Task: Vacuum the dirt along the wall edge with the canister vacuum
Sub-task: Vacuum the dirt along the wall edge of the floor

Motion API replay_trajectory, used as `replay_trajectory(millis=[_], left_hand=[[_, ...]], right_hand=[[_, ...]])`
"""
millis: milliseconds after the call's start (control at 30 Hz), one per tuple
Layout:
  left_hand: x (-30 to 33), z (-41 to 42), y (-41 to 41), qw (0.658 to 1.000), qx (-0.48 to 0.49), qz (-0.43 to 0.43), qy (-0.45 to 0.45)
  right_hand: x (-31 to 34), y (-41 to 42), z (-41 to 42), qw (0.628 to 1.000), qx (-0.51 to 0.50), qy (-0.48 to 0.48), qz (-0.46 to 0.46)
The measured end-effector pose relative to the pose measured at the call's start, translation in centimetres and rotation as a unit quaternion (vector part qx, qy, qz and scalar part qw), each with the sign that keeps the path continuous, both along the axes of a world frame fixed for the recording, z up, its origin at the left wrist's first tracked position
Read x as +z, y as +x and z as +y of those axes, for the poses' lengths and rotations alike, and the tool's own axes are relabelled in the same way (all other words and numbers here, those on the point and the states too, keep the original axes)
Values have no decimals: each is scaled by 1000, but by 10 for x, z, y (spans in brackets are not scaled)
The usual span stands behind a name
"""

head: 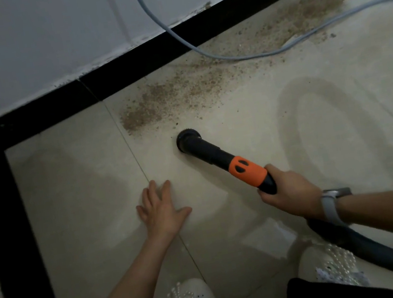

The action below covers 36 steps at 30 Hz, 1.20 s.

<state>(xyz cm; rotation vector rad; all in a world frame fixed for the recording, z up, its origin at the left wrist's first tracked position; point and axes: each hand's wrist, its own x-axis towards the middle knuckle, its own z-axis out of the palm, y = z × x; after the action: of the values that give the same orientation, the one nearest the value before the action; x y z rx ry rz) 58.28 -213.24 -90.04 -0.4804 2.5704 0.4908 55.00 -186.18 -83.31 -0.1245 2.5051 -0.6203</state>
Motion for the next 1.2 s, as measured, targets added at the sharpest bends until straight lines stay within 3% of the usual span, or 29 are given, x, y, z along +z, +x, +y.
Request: replay_trajectory(millis=[333,567,800,1200], left_hand=[[0,-26,-6,998,59,-26,-17],[0,-48,-19,994,67,-77,-21],[-4,-49,-19,994,62,-88,-18],[-6,-46,-20,993,65,-94,-23]], right_hand=[[-4,-42,-92,994,89,-48,33],[3,-75,-111,996,23,-81,29],[-4,-36,-85,996,-16,-82,-4],[-9,-42,-104,995,27,-91,7]])
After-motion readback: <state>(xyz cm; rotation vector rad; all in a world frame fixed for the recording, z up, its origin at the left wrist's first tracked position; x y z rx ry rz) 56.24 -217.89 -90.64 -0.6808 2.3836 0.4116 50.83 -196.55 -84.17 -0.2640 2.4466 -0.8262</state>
